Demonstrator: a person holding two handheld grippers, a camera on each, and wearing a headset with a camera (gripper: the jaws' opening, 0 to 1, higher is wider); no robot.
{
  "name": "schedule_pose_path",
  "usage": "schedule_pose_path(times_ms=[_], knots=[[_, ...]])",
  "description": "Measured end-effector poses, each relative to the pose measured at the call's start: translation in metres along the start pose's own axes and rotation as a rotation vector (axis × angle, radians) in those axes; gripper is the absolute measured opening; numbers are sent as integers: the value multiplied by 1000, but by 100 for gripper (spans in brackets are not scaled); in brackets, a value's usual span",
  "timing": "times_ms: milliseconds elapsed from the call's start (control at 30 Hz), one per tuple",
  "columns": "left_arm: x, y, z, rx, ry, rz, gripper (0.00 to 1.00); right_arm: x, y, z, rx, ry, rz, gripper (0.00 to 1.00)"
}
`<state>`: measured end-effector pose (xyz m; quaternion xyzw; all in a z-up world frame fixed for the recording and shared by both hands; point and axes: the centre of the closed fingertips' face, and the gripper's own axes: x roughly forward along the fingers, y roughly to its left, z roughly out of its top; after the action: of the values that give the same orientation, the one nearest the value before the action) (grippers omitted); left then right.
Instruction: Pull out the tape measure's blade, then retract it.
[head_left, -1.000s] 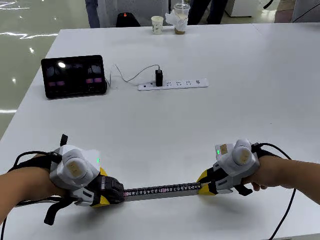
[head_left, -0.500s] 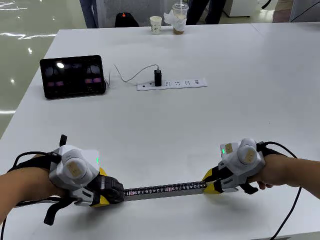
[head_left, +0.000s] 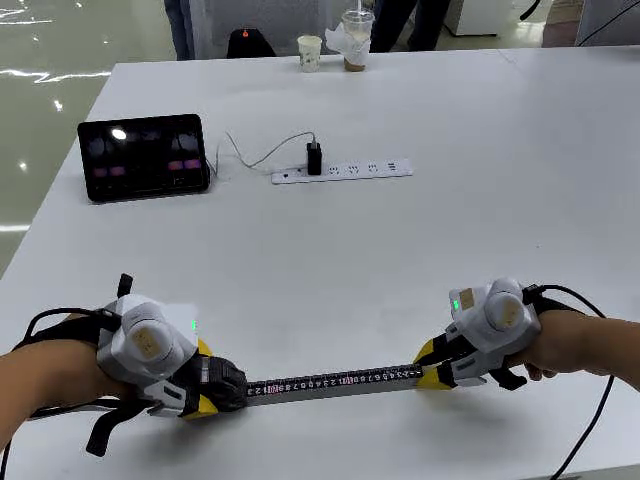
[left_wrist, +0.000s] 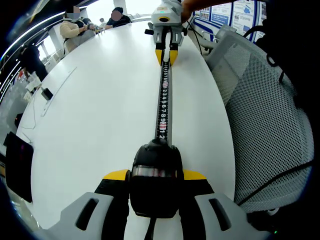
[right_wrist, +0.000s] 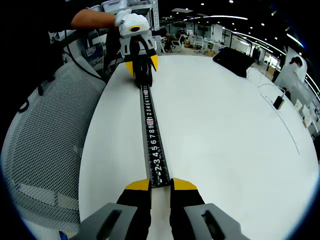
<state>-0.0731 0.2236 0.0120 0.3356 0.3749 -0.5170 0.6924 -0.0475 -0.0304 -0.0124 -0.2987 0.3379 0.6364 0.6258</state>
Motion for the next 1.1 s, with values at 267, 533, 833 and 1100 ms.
schedule_pose_path(times_ms=[267,533,833,1100], knots=[[0,0,0,1,0,0,33,-1,0,-1,13,-1,-7,10],[0,1,1,3,0,5,32,-1,0,0,20,-2,-11,11],[0,2,1,-19,-3,7,33,-1,0,0,40,13,-17,11],[1,2,1,-29,7,10,33,-1,-1,0,16,50,-23,12]])
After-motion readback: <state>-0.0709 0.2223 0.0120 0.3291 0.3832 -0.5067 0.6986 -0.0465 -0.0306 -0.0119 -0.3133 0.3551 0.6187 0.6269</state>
